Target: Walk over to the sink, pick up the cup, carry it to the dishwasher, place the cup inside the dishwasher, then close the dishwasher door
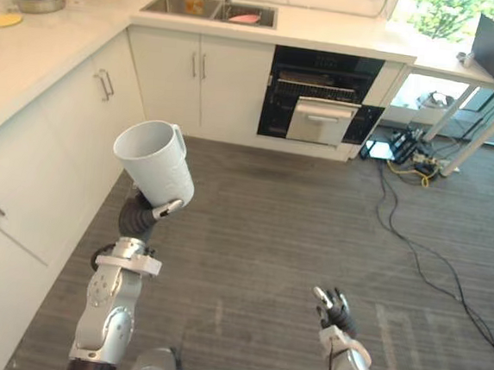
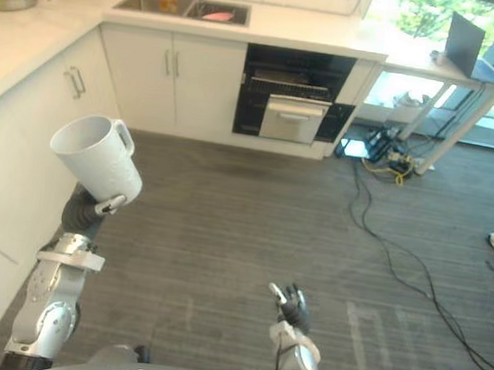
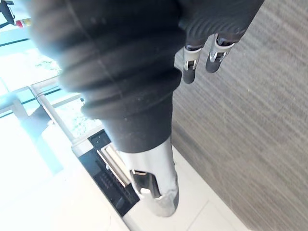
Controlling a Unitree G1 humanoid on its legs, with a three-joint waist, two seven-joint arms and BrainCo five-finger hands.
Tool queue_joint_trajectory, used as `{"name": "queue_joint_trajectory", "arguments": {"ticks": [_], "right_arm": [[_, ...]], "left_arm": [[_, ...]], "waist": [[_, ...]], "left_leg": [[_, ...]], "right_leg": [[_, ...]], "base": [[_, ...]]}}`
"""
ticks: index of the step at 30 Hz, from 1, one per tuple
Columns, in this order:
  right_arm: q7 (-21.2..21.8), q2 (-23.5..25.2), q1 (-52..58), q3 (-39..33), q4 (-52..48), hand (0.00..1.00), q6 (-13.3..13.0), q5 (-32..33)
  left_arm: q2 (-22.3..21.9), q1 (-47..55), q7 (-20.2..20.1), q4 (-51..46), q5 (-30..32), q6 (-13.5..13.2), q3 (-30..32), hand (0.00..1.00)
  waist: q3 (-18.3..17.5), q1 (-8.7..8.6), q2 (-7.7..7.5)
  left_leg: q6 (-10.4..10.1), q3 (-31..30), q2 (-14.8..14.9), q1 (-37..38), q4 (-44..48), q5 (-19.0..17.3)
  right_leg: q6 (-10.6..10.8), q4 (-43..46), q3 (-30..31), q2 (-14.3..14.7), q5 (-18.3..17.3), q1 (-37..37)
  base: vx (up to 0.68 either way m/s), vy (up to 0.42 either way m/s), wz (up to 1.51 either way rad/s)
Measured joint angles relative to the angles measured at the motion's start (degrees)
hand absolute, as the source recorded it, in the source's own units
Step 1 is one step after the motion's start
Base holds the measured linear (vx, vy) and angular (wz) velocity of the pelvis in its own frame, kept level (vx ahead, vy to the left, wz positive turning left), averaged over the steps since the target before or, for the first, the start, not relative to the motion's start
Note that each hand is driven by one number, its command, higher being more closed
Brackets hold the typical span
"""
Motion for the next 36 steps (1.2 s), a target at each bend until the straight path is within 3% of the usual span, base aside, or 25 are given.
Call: {"name": "queue_joint_trajectory", "arguments": {"ticks": [1,3,6,8,9,10,11,12,13,14,16,18,19,20,22,23,24,25,26,27,28,30,32,34,36], "right_arm": [[1.01,0.78,0.37,0.6,-0.48,0.0,0.17,-0.83],[1.66,2.3,2.01,1.05,-3.6,0.0,0.2,-0.79],[2.24,3.53,5.16,2.43,-10.79,0.0,0.2,-0.67],[3.9,3.67,7.42,2.4,-13.63,0.0,0.15,-0.67],[4.75,3.68,7.61,2.35,-14.48,0.0,0.08,-0.62],[5.08,3.72,7.96,2.73,-16.2,0.0,-0.11,-0.54],[6.03,3.65,8.67,3.11,-18.44,0.0,-0.66,-0.53],[6.72,2.44,8.76,3.89,-19.53,0.0,-1.3,-0.52],[7.04,1.38,7.9,4.38,-20.67,0.0,-1.51,-0.54],[7.07,1.07,6.94,4.77,-22.16,0.0,-1.61,-0.66],[7.13,0.98,6.7,6.32,-25.07,0.0,-2.73,-0.7],[7.02,1.44,5.14,7.15,-25.71,0.0,-3.59,-1.34],[6.71,1.47,4.88,6.98,-25.67,0.0,-3.55,-2.31],[6.21,1.22,4.7,6.33,-25.28,0.0,-3.21,-3.78],[4.24,-0.32,4.82,6.0,-23.52,0.0,-1.88,-6.18],[3.72,-0.81,4.46,5.49,-21.64,0.0,-0.73,-7.57],[3.19,-1.01,4.41,5.21,-20.54,0.0,-0.28,-7.56],[2.27,-1.47,4.31,5.29,-18.34,0.0,0.54,-7.51],[1.73,-2.06,4.02,6.15,-16.69,0.0,1.42,-7.51],[1.73,-2.47,3.6,7.2,-16.07,0.0,1.64,-7.54],[1.8,-2.75,1.72,10.22,-14.96,0.0,2.36,-8.55],[1.87,-2.53,0.85,11.95,-15.02,0.0,2.46,-9.84],[1.82,-2.46,0.87,13.42,-15.01,0.0,2.41,-9.88],[1.84,-2.76,1.55,13.24,-15.03,0.0,1.58,-9.88],[2.03,-3.19,3.46,12.56,-15.47,0.0,-0.14,-9.88]], "left_arm": [[0.27,-0.41,0.62,-0.02,1.11,-0.05,-0.17,1.0],[0.4,-1.39,2.45,-0.11,2.1,-0.18,-0.8,1.0],[1.25,-2.22,4.7,-0.72,2.07,-0.25,-1.83,1.0],[1.25,-2.17,4.6,-0.86,2.14,-0.23,-1.86,1.0],[1.37,-2.15,4.5,-0.97,2.16,-0.23,-1.87,1.0],[1.7,-2.11,4.45,-1.62,2.17,-0.22,-1.82,1.0],[2.18,-1.95,4.35,-2.57,2.21,-0.28,-1.86,1.0],[0.68,-0.85,4.44,-2.59,2.23,-0.25,-2.28,1.0],[-0.35,-0.37,4.43,-2.74,2.25,-0.2,-3.1,1.0],[-1.01,-0.59,4.44,-2.89,2.27,-0.22,-3.93,1.0],[-1.28,-1.13,4.46,-2.95,2.98,-0.25,-5.09,1.0],[-1.14,-1.06,5.32,-2.97,3.11,-0.26,-4.94,1.0],[-1.16,-1.06,5.69,-2.96,3.11,-0.26,-4.93,1.0],[-1.53,-0.92,6.21,-2.76,3.08,-0.32,-4.92,1.0],[-3.0,0.73,6.32,-2.24,3.06,-1.05,-4.51,1.0],[-3.57,1.44,6.69,-1.87,3.17,-1.12,-4.53,1.0],[-3.55,1.97,7.11,-1.68,3.42,-1.12,-4.54,1.0],[-3.55,3.58,7.74,-1.58,4.11,-1.18,-4.21,1.0],[-3.7,5.83,8.47,-1.58,4.27,-1.45,-3.67,1.0],[-3.85,7.08,8.91,-1.66,4.32,-1.72,-3.23,1.0],[-4.9,9.91,10.08,-1.96,4.78,-2.59,-1.12,1.0],[-5.75,10.96,10.6,-2.42,5.36,-3.42,0.37,1.0],[-5.71,10.5,10.66,-3.19,5.36,-3.98,0.43,1.0],[-5.69,9.97,10.64,-3.37,5.36,-3.99,0.25,1.0],[-5.63,9.8,10.51,-3.97,5.34,-4.09,-0.02,1.0]], "waist": [[0.28,-0.37,0.03],[0.36,-0.58,0.15],[0.7,-1.98,0.66],[1.41,-1.99,1.87],[1.56,-2.01,1.86],[1.75,-2.02,0.69],[2.3,-2.0,-0.9],[2.94,-1.32,1.23],[2.84,-1.29,2.74],[2.99,-1.2,3.74],[2.65,-1.1,4.49],[2.42,-0.4,5.18],[2.5,-0.13,5.53],[2.75,0.33,6.41],[2.47,1.05,7.72],[2.43,1.2,8.42],[2.53,1.2,8.25],[2.87,1.32,7.68],[2.6,2.04,8.16],[2.42,2.55,8.41],[2.01,3.5,8.75],[1.84,3.53,8.85],[1.63,3.4,8.41],[1.76,2.26,7.85],[1.27,1.14,8.59]], "left_leg": [[0.82,-0.02,-0.04,3.55,-1.32,-0.98],[0.7,-0.04,0.11,7.54,-3.91,-1.67],[-0.68,-0.69,1.19,10.05,-5.56,-4.05],[-2.71,-0.98,4.01,12.24,-6.53,-5.78],[-3.95,-1.34,5.19,13.94,-7.8,-6.57],[-5.44,-1.48,5.0,15.21,-8.51,-7.58],[-7.35,-1.88,4.62,17.47,-8.44,-9.07],[-6.11,-2.18,6.1,20.06,-8.26,-10.7],[-5.94,-2.14,6.44,20.04,-7.51,-10.72],[-5.55,-0.88,6.98,20.07,-6.01,-10.89],[-5.3,-0.32,9.16,20.05,-1.72,-10.32],[-3.69,-0.32,11.96,16.78,9.8,-7.65],[-4.79,-0.41,13.03,15.17,14.28,-5.77],[-9.29,-1.57,15.58,10.39,24.59,1.62],[-12.06,-4.47,18.47,2.2,39.33,13.48],[-11.63,-4.01,18.56,-3.55,48.74,10.03],[-11.11,-2.84,18.28,-5.5,50.45,7.97],[-8.92,-0.64,17.14,-7.65,48.77,3.4],[-6.99,0.57,15.22,-8.22,41.67,-1.05],[-7.0,0.61,13.98,-8.2,36.55,-2.57],[-7.26,-0.48,10.61,-6.69,19.14,-3.87],[-6.88,-1.77,8.73,-5.77,2.19,-1.76],[-7.4,-1.64,8.45,-6.65,-11.11,4.06],[-7.86,0.83,9.4,-8.19,-11.01,5.97],[-7.41,5.94,11.66,-7.52,-11.22,7.16]], "right_leg": [[-2.49,8.38,-1.91,-0.6,-2.6,-3.34],[-3.68,10.79,-5.33,0.63,-6.22,-7.52],[-4.89,-3.22,-9.52,4.83,-9.53,-14.15],[-5.92,-21.69,-11.64,8.85,-6.85,-15.39],[-5.62,-34.88,-11.64,10.56,-0.82,-15.57],[-4.63,-45.38,-11.55,10.72,3.49,-14.07],[-5.1,-48.46,-11.45,10.11,7.06,-13.29],[-5.31,-44.76,-11.37,11.46,9.98,-13.24],[-5.5,-42.47,-11.7,12.39,9.87,-13.66],[-7.08,-40.2,-11.6,13.3,8.84,-13.76],[-10.67,-35.81,-11.58,14.98,6.39,-13.86],[-13.17,-34.06,-13.04,16.6,3.9,-12.25],[-13.31,-34.59,-13.65,16.99,3.29,-11.19],[-12.96,-37.02,-14.12,18.52,1.84,-8.08],[-12.41,-43.8,-14.55,20.71,1.29,-2.23],[-12.45,-45.8,-14.32,20.8,1.36,0.54],[-12.48,-46.18,-13.77,20.62,1.37,1.72],[-12.97,-46.55,-12.16,20.32,1.37,3.81],[-13.34,-46.75,-9.87,20.31,0.69,5.17],[-13.25,-47.02,-8.48,20.29,0.36,5.59],[-12.94,-47.77,-5.53,19.96,0.04,5.81],[-12.2,-48.66,-3.83,19.65,0.2,6.11],[-9.94,-49.12,-1.86,18.36,-0.07,7.28],[-7.77,-49.2,-2.05,16.13,-1.47,9.43],[-4.59,-49.3,-2.87,14.33,-3.55,12.36]], "base": [[0.39,0.126,-0.02],[0.26,0.036,-0.03],[0.31,-0.102,0.08],[0.39,-0.181,0.06],[0.45,-0.229,0.12],[0.46,-0.263,0.16],[0.6,-0.31,-0.04],[0.48,-0.243,-0.16],[0.45,-0.188,-0.29],[0.39,-0.179,-0.1],[0.38,-0.214,-0.06],[0.35,-0.215,-0.24],[0.33,-0.151,-0.21],[0.35,-0.092,-0.12],[0.38,-0.024,-0.16],[0.33,0.021,-0.15],[0.4,0.001,-0.16],[0.27,-0.019,-0.44],[0.33,-0.004,-0.7],[0.31,0.041,-1.32],[0.37,0.09,-1.24],[0.34,0.118,-0.88],[0.42,0.177,-0.41],[0.4,0.231,-0.04],[0.48,0.374,0.08]]}}
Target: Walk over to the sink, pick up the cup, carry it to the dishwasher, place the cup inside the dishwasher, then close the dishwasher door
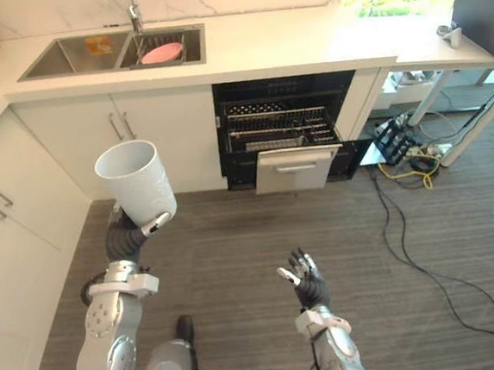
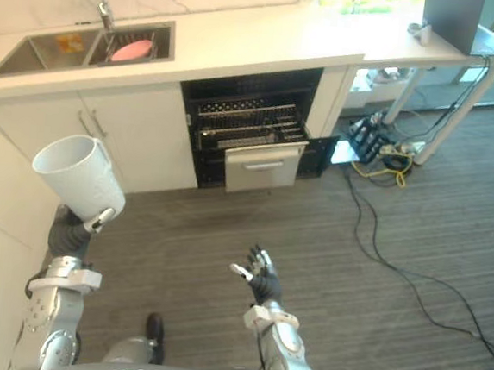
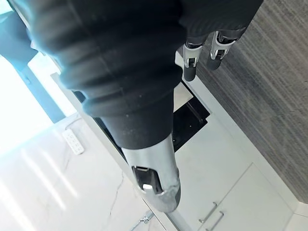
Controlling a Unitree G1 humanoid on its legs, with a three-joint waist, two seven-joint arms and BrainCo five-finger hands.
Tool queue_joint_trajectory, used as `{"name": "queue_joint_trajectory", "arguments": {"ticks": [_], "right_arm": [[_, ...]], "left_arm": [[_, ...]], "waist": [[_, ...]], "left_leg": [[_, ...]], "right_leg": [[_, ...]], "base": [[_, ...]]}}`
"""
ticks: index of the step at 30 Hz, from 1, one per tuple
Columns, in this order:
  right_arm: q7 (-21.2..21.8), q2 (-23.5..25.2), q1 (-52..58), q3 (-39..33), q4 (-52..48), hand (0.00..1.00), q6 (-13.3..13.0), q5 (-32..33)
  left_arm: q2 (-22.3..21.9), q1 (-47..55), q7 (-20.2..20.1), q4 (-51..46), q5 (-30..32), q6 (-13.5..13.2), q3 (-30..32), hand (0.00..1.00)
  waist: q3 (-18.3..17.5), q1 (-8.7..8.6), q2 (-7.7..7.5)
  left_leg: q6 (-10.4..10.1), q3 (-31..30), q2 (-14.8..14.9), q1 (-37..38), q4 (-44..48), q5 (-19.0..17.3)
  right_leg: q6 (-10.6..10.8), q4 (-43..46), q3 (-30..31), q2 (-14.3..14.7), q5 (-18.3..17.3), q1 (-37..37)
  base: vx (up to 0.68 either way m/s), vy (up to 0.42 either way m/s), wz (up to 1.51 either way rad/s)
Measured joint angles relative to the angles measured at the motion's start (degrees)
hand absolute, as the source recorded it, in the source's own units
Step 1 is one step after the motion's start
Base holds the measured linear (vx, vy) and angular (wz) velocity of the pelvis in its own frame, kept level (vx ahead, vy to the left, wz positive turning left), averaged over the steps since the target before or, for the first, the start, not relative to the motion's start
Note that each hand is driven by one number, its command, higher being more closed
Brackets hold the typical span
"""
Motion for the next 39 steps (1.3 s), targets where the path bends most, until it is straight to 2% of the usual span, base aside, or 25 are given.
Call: {"name": "queue_joint_trajectory", "arguments": {"ticks": [2,3,4,5,9,11,12,15,16,17,18,20,22,23,24,25,26,27,29,31,32,33,35,37,39], "right_arm": [[0.11,-0.74,1.09,-0.55,0.35,0.0,-0.63,-0.01],[1.19,0.47,1.53,-0.67,0.37,0.0,-0.74,-0.28],[1.5,0.74,1.5,-0.67,0.31,0.0,-0.82,-0.37],[2.45,1.28,1.18,-0.66,-0.06,0.0,-0.96,-0.66],[2.34,1.31,1.1,-1.4,-0.96,0.0,-1.6,-1.57],[2.09,1.38,1.63,-2.92,-4.81,0.0,-2.04,-0.68],[2.16,1.41,1.67,-3.22,-6.08,0.0,-2.11,-0.03],[2.45,1.81,1.69,-3.69,-10.57,0.0,-2.97,1.36],[2.7,2.3,1.64,-3.52,-11.28,0.0,-3.38,2.25],[2.88,2.87,1.53,-3.44,-11.5,0.0,-3.8,3.62],[3.75,2.83,1.93,-3.12,-11.64,0.0,-4.03,5.15],[4.69,2.86,3.23,-2.97,-13.37,0.0,-4.05,5.87],[5.15,2.86,4.35,-2.95,-16.09,0.0,-4.42,5.99],[5.68,2.83,4.72,-2.86,-17.39,0.0,-5.12,7.2],[6.47,2.82,5.15,-2.09,-18.67,0.0,-5.76,8.24],[7.08,2.55,4.87,-1.72,-19.14,0.0,-6.24,8.85],[7.54,0.68,3.54,-1.21,-19.32,0.0,-6.49,9.89],[7.56,0.07,3.14,-0.92,-20.2,0.0,-6.52,10.03],[7.53,0.09,2.59,-0.78,-20.42,0.0,-6.5,10.0],[7.51,0.51,2.22,0.85,-20.42,0.0,-6.4,10.43],[7.58,0.49,2.15,1.43,-20.5,0.0,-6.39,10.44],[7.58,0.48,2.14,1.31,-20.62,0.0,-6.39,10.44],[7.53,0.09,2.9,-0.11,-23.66,0.0,-6.56,10.45],[7.16,0.09,2.9,-2.41,-25.01,0.0,-7.18,11.58],[7.02,0.09,2.43,-4.16,-25.01,0.0,-7.6,13.52]], "left_arm": [[0.42,-0.47,-0.43,-0.09,-0.06,-0.39,-0.01,1.0],[1.39,-0.43,-0.57,-0.13,-0.15,-1.5,0.58,1.0],[1.6,-0.45,-0.56,-0.15,-0.17,-1.67,0.73,1.0],[2.8,-1.3,-0.68,-0.14,-0.23,-1.78,0.8,1.0],[3.32,-4.49,-1.06,0.27,0.08,-1.77,-1.57,1.0],[3.53,-8.23,-1.94,2.42,4.46,-1.84,-5.03,1.0],[3.59,-9.07,-1.92,3.04,6.57,-1.91,-5.78,1.0],[5.33,-11.99,-0.65,5.38,13.48,-1.97,-9.34,1.0],[5.99,-12.17,0.17,5.77,15.19,-1.89,-9.62,1.0],[6.75,-12.18,1.49,5.8,16.58,-1.69,-9.59,1.0],[7.13,-12.06,2.15,5.82,16.92,-1.24,-9.58,1.0],[7.42,-12.11,2.68,5.81,16.88,-1.14,-9.54,1.0],[7.73,-11.98,2.63,5.75,16.44,-1.13,-9.25,1.0],[8.1,-11.59,2.37,5.71,16.01,-1.13,-9.19,1.0],[8.45,-11.35,1.94,5.4,15.74,-1.15,-9.18,1.0],[8.33,-11.41,1.7,5.74,15.66,-1.21,-9.19,1.0],[6.74,-11.3,1.74,5.93,15.24,-0.92,-9.62,1.0],[6.51,-11.91,1.73,5.85,15.14,-0.9,-11.52,1.0],[6.36,-12.68,1.69,5.82,15.22,-0.91,-13.75,1.0],[6.67,-13.0,1.83,5.85,15.19,-0.89,-14.41,1.0],[7.02,-13.54,2.09,5.88,15.19,-0.95,-15.37,1.0],[7.12,-13.76,2.31,5.88,15.21,-1.04,-15.72,1.0],[7.06,-13.65,4.1,6.5,15.21,-1.42,-17.09,1.0],[6.84,-13.65,4.34,8.55,15.58,-1.56,-17.76,1.0],[6.78,-13.25,4.49,10.09,16.48,-2.1,-17.68,1.0]], "waist": [[-0.6,-0.55,0.75],[-0.87,-0.1,-2.33],[-0.85,-0.12,-2.5],[-1.35,-0.55,-4.99],[-2.2,-0.56,-6.69],[-2.51,-1.3,-6.31],[-2.49,-1.43,-6.36],[-2.06,-2.7,-6.99],[-1.5,-3.3,-6.52],[-1.0,-3.45,-7.22],[-0.4,-3.61,-6.61],[-0.31,-3.86,-6.36],[0.18,-3.84,-6.18],[0.02,-3.83,-6.87],[-0.29,-3.73,-8.63],[-0.13,-3.53,-9.23],[0.44,-2.78,-6.12],[0.45,-3.37,-4.31],[0.2,-3.33,-2.49],[0.0,-3.26,-2.51],[-0.11,-2.94,-2.7],[-0.08,-2.6,-2.64],[0.19,-2.64,-1.58],[0.05,-2.74,-1.32],[-0.02,-2.41,-1.5]], "left_leg": [[1.92,2.7,0.68,0.75,1.94,6.5],[4.31,5.24,-2.08,1.64,5.12,5.18],[4.73,5.45,-2.6,1.63,5.38,4.68],[5.66,5.83,-4.03,1.53,6.86,2.68],[6.92,5.2,-7.16,1.52,11.87,-3.15],[7.99,3.38,-10.08,2.66,10.73,-4.05],[8.31,3.11,-10.94,3.35,10.14,-4.17],[10.22,1.09,-14.63,8.81,7.4,-5.82],[10.88,0.52,-14.88,10.82,7.01,-6.92],[11.52,0.27,-14.66,13.07,6.9,-7.7],[11.52,0.24,-14.31,14.68,6.3,-8.62],[11.18,-0.18,-13.34,16.04,6.12,-10.19],[9.73,-0.13,-12.39,17.79,5.78,-11.55],[7.95,-0.11,-12.8,19.17,6.19,-12.63],[7.06,-0.19,-14.16,20.34,6.91,-14.22],[6.56,-0.44,-14.66,21.18,7.73,-15.39],[6.15,-0.7,-13.08,21.47,8.88,-16.94],[6.43,-1.93,-12.05,21.06,9.4,-18.23],[6.54,-2.87,-10.25,21.25,10.72,-20.07],[7.43,-2.67,-8.12,20.13,17.93,-19.92],[7.85,-2.23,-5.8,15.81,27.98,-17.66],[6.8,-2.06,-4.62,13.42,32.69,-15.64],[3.02,-1.81,0.89,5.4,50.76,-6.64],[3.57,-0.02,3.25,2.19,52.24,-10.16],[4.15,-0.01,2.01,1.8,42.39,-13.2]], "right_leg": [[2.85,0.03,-0.88,-1.63,-1.94,2.32],[3.86,0.6,-2.93,-5.81,-2.87,3.41],[3.84,0.8,-3.34,-6.34,-2.85,3.47],[4.1,1.51,-4.64,-8.07,-2.68,3.55],[6.17,4.96,-6.52,-11.53,-0.44,4.55],[6.14,19.11,-6.19,-15.25,0.35,-0.61],[6.25,23.49,-5.11,-16.31,1.51,-2.49],[3.68,42.54,1.74,-20.1,16.49,-10.63],[2.69,50.98,3.9,-19.88,14.58,-14.82],[0.45,57.76,3.28,-18.88,7.68,-19.11],[-1.42,57.98,1.66,-16.58,2.07,-22.48],[-1.51,47.78,-1.24,-11.39,-2.2,-25.89],[-1.06,30.11,-4.9,-6.14,-1.2,-26.42],[-1.5,20.93,-7.63,-4.16,3.68,-26.24],[-2.83,16.77,-9.65,-3.79,12.72,-26.22],[-10.98,17.46,-11.13,-4.0,11.35,-25.97],[-11.13,18.76,-11.37,-3.03,9.67,-25.9],[-10.48,18.72,-11.42,-1.86,7.69,-25.81],[-9.24,19.35,-12.01,-0.02,4.33,-25.33],[-9.3,18.35,-12.78,1.59,2.01,-23.22],[-9.38,16.05,-13.46,2.18,2.0,-21.08],[-9.37,15.06,-13.48,2.52,2.01,-19.99],[-9.56,11.6,-12.99,4.09,1.85,-15.53],[-9.29,10.8,-12.16,3.88,0.87,-13.23],[-8.67,10.38,-10.08,2.52,0.3,-12.09]], "base": [[0.42,0.404,-0.11],[0.26,0.263,-0.28],[0.29,0.256,-0.27],[0.26,0.201,0.0],[0.24,0.195,0.18],[0.2,0.212,0.58],[0.22,0.231,0.5],[0.24,0.163,0.39],[0.26,0.094,0.14],[0.31,0.075,0.11],[0.23,0.036,0.07],[0.21,-0.019,0.11],[0.3,-0.08,0.04],[0.44,-0.106,-0.06],[0.41,-0.091,-0.13],[0.43,-0.07,-0.39],[0.37,-0.038,-0.26],[0.33,-0.032,-0.19],[0.26,-0.054,0.05],[0.24,-0.091,-0.02],[0.18,-0.076,-0.05],[0.23,-0.083,-0.08],[0.34,-0.034,-0.02],[0.31,0.016,-0.16],[0.25,0.037,-0.5]]}}
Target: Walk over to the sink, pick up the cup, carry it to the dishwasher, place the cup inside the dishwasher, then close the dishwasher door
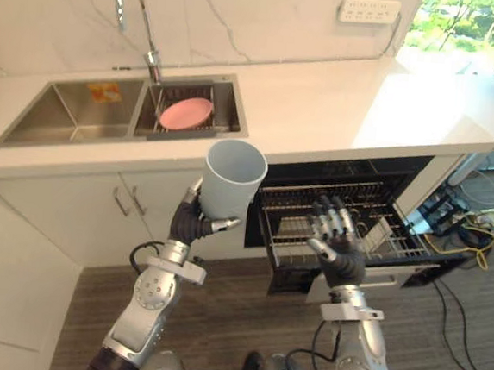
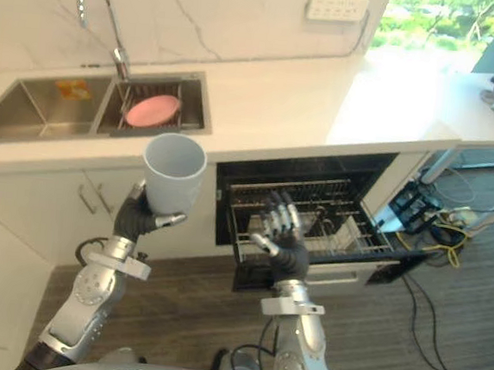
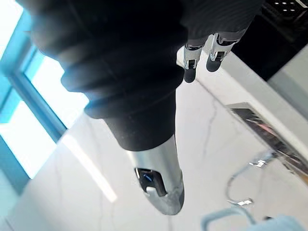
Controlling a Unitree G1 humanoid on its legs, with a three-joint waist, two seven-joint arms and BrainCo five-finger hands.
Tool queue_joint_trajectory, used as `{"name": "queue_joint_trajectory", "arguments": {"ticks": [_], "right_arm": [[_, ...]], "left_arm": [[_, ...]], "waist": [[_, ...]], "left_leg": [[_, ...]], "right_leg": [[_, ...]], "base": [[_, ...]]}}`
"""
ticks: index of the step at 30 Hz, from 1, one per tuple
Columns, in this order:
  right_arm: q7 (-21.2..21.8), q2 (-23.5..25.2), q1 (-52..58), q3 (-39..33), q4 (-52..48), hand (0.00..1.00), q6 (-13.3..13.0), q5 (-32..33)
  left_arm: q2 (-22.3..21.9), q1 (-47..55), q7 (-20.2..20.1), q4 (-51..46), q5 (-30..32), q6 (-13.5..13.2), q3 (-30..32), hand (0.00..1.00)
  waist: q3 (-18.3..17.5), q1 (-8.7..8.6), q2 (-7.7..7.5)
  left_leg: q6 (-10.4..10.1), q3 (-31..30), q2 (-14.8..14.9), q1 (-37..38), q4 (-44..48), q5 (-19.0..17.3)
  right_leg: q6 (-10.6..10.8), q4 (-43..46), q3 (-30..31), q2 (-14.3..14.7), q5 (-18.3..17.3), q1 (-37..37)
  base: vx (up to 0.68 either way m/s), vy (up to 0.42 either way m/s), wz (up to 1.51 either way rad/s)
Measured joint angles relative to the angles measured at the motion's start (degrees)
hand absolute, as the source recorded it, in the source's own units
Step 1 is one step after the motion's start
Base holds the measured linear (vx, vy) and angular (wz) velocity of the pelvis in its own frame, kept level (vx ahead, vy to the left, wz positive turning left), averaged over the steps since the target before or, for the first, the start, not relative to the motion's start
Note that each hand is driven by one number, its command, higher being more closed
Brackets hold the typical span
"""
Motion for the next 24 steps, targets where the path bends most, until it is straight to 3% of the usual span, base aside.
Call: {"name": "queue_joint_trajectory", "arguments": {"ticks": [1,3,5,8,9,13,15,18,21,24], "right_arm": [[0.17,-0.05,-0.26,-0.63,-0.01,0.0,-0.08,1.41],[1.45,-0.09,-0.31,-0.61,0.05,0.0,0.16,1.52],[2.91,-1.15,-0.34,-0.32,0.05,0.0,0.4,2.65],[3.96,-3.5,-0.15,0.06,0.04,0.0,0.41,4.67],[4.16,-3.16,-0.25,0.55,0.89,0.0,0.77,5.05],[6.74,0.68,0.52,1.79,-0.25,0.0,3.51,5.93],[7.05,0.67,0.41,2.15,-0.26,0.0,4.71,5.84],[7.5,0.65,-0.38,2.87,-0.24,0.0,5.7,5.81],[6.92,0.63,-1.06,4.54,-0.21,0.0,5.74,5.66],[6.32,0.57,-2.45,7.67,-0.18,0.0,5.72,4.64]], "left_arm": [[-0.05,0.63,0.67,0.08,0.67,-0.54,0.07,1.0],[-0.55,2.33,1.95,-0.11,1.77,-1.38,0.59,1.0],[-2.05,3.88,2.67,-0.15,2.75,-1.51,1.67,1.0],[-3.43,4.08,3.36,-0.16,3.77,-1.98,1.85,1.0],[-3.08,4.12,3.87,0.27,3.93,-2.21,2.05,1.0],[-0.86,1.13,9.0,0.16,4.79,-2.11,2.38,1.0],[-1.05,0.47,10.38,0.34,4.74,-2.09,2.24,1.0],[-2.3,-0.57,14.06,1.57,4.87,-2.04,1.66,1.0],[-3.74,-1.11,16.74,2.46,5.22,-2.01,0.48,1.0],[-3.69,-2.3,19.86,2.43,9.65,-1.15,-0.79,1.0]], "waist": [[-0.11,0.02,-0.22],[-0.12,0.87,-0.39],[-0.4,1.18,0.02],[-1.88,0.29,2.35],[-2.73,0.98,1.24],[-4.9,-0.22,-5.07],[-4.88,-0.18,-5.64],[-4.66,-0.23,-4.81],[-4.14,-0.17,-4.87],[-2.09,-0.02,-5.38]], "left_leg": [[-0.29,-2.09,-2.02,-0.08,-9.93,-0.24],[-2.46,-12.14,-5.83,1.56,-28.55,2.26],[-4.16,-14.86,-5.56,2.86,-36.12,5.32],[-2.57,-13.04,-5.25,2.96,-40.6,12.21],[-3.8,-12.38,-6.35,3.88,-39.61,16.11],[-0.71,-8.61,-12.18,4.22,-41.7,15.08],[0.38,-7.96,-13.22,4.32,-41.37,14.3],[1.79,-7.27,-14.02,4.83,-40.58,12.04],[2.11,-5.77,-13.7,6.02,-39.95,10.13],[3.14,-3.25,-13.44,8.98,-40.31,8.67]], "right_leg": [[0.54,-0.02,2.56,-0.8,-0.26,-0.09],[2.02,-0.04,8.76,-1.42,-0.78,-0.34],[3.34,-0.04,12.78,-1.16,-1.58,0.28],[6.48,0.42,16.01,-0.2,-2.86,1.26],[8.53,1.93,18.93,-0.68,-3.82,1.06],[12.09,-1.2,19.99,-7.33,-2.9,0.67],[12.88,-2.4,19.75,-8.39,-1.81,0.9],[12.63,-2.42,18.15,-9.22,0.25,0.99],[11.17,2.13,16.32,-9.21,1.55,-1.0],[9.7,9.51,12.94,-10.32,3.07,-4.43]], "base": [[0.22,0.087,-0.8],[0.25,0.142,-1.25],[0.3,0.224,-1.25],[0.28,0.314,-0.82],[0.28,0.377,-0.75],[0.23,0.299,-0.26],[0.11,0.17,-0.15],[0.06,0.118,-0.19],[0.0,0.082,-0.36],[-0.08,0.093,-0.65]]}}
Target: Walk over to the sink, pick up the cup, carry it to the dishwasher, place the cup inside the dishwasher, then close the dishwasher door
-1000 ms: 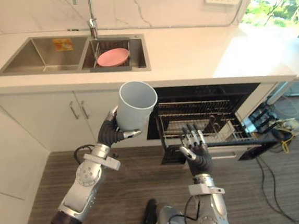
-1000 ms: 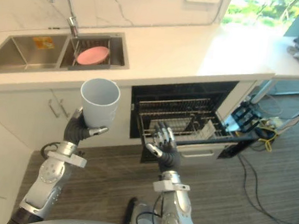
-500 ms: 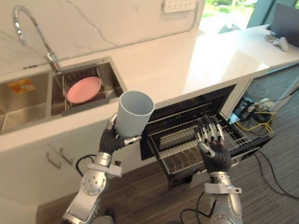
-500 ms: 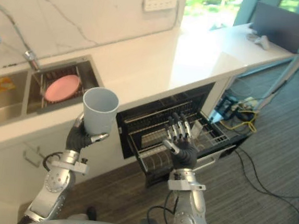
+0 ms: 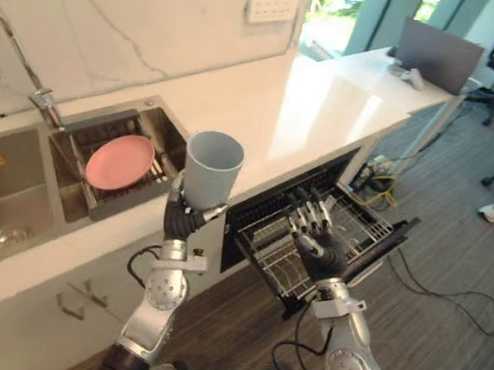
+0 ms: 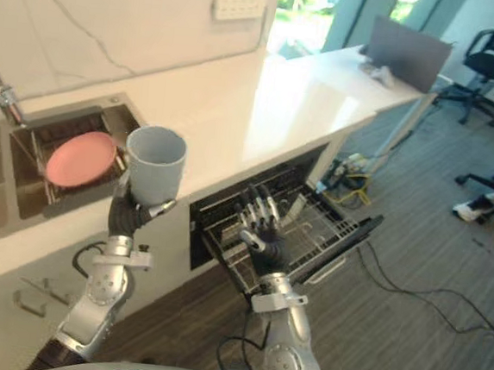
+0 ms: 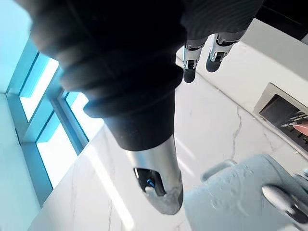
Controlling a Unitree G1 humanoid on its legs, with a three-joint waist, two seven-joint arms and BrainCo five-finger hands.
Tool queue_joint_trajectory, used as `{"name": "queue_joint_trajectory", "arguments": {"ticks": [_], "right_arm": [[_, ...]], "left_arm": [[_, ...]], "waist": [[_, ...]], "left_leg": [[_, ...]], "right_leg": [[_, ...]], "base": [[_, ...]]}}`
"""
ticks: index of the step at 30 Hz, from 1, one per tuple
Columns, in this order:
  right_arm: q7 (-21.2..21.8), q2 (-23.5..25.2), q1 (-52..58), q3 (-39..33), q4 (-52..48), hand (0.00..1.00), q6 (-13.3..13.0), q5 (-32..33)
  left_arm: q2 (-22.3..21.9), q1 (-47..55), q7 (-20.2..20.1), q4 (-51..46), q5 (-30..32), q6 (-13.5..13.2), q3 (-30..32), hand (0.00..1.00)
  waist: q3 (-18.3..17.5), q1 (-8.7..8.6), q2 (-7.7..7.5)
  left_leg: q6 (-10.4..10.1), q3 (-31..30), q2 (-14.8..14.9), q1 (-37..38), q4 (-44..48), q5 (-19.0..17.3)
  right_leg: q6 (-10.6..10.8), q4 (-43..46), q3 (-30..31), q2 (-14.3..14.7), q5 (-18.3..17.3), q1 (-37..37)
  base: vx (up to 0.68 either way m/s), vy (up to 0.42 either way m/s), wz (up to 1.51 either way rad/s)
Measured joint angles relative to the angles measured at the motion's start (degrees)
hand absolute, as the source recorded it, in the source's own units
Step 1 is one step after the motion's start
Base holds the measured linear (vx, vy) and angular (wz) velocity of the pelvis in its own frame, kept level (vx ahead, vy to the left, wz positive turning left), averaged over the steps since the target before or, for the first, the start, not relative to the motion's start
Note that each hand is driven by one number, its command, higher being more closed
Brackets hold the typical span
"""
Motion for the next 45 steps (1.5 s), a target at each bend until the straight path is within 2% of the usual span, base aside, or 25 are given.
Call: {"name": "queue_joint_trajectory", "arguments": {"ticks": [3,7,11,15,17,22,31,39,45], "right_arm": [[-1.26,-0.07,-2.72,3.67,0.51,0.0,0.01,-0.11],[-4.98,-0.65,-5.93,5.09,0.66,0.0,0.01,-2.21],[-6.53,-1.14,-5.99,9.1,0.53,0.0,0.75,-2.22],[-8.68,-1.12,-6.26,12.79,0.46,0.0,1.24,-2.25],[-10.2,-1.13,-7.01,12.87,0.4,0.0,1.23,-2.25],[-13.17,-1.19,-7.92,12.47,0.33,0.0,1.14,-2.22],[-19.75,-0.16,-10.24,12.69,0.34,0.0,0.42,-2.42],[-23.15,0.03,-13.03,12.96,0.34,0.0,-0.06,-3.96],[-25.11,0.06,-16.04,13.08,0.4,0.0,0.09,-3.96]], "left_arm": [[0.27,-1.1,4.13,-0.08,4.53,1.85,-0.05,1.0],[0.44,-2.95,8.75,-0.16,10.23,4.01,0.31,1.0],[0.37,-2.92,11.29,-1.97,15.63,5.85,0.15,1.0],[0.32,-2.94,12.98,-3.08,21.09,8.25,-1.38,1.0],[0.23,-2.92,13.51,-2.83,21.47,9.17,-1.98,1.0],[-0.02,-2.86,13.84,-0.87,22.95,9.57,-3.65,1.0],[-0.06,-2.6,15.57,3.76,23.39,10.35,-5.95,1.0],[-0.12,-2.6,15.73,5.63,23.38,10.72,-6.86,1.0],[-0.15,-2.59,15.72,6.75,23.38,10.73,-7.26,1.0]], "waist": [[0.22,0.06,-0.27],[1.1,0.13,0.04],[1.17,0.66,-0.63],[1.1,1.65,-0.86],[1.06,1.61,-0.93],[0.96,1.69,-1.09],[0.22,2.36,-2.23],[-0.3,2.34,-2.24],[-1.22,2.59,-2.11]], "left_leg": [[0.3,4.18,0.0,0.57,-0.03,-0.36],[0.22,6.68,0.24,-0.29,0.08,-0.21],[0.03,6.89,1.08,-0.09,0.02,-0.4],[-0.85,7.22,1.73,-0.14,0.07,-0.1],[-0.89,6.8,1.85,-0.23,0.02,0.12],[-0.69,5.55,1.7,-0.09,-0.47,0.65],[-0.53,4.63,0.37,2.75,-6.41,3.94],[-0.42,3.58,-0.15,3.57,-10.1,6.51],[-0.52,3.24,-0.19,3.54,-10.11,6.63]], "right_leg": [[-0.21,-4.83,-4.43,-1.02,1.01,0.54],[1.51,-15.6,-6.02,0.36,4.99,3.58],[1.59,-21.21,-7.12,2.04,7.43,6.26],[1.42,-22.5,-7.13,2.82,7.53,6.35],[1.39,-23.01,-7.66,3.04,7.68,6.85],[1.57,-24.42,-8.99,3.13,7.81,8.58],[1.64,-25.0,-10.33,2.78,7.82,9.79],[1.72,-25.46,-11.42,2.82,8.07,9.5],[1.83,-26.62,-11.88,2.94,8.51,10.26]], "base": [[-0.05,0.064,-0.75],[-0.03,0.018,-0.37],[-0.01,-0.005,-0.08],[0.0,-0.003,-0.04],[0.05,-0.018,0.08],[0.05,-0.003,0.13],[-0.02,0.006,0.07],[-0.04,0.005,0.06],[0.0,-0.001,0.03]]}}
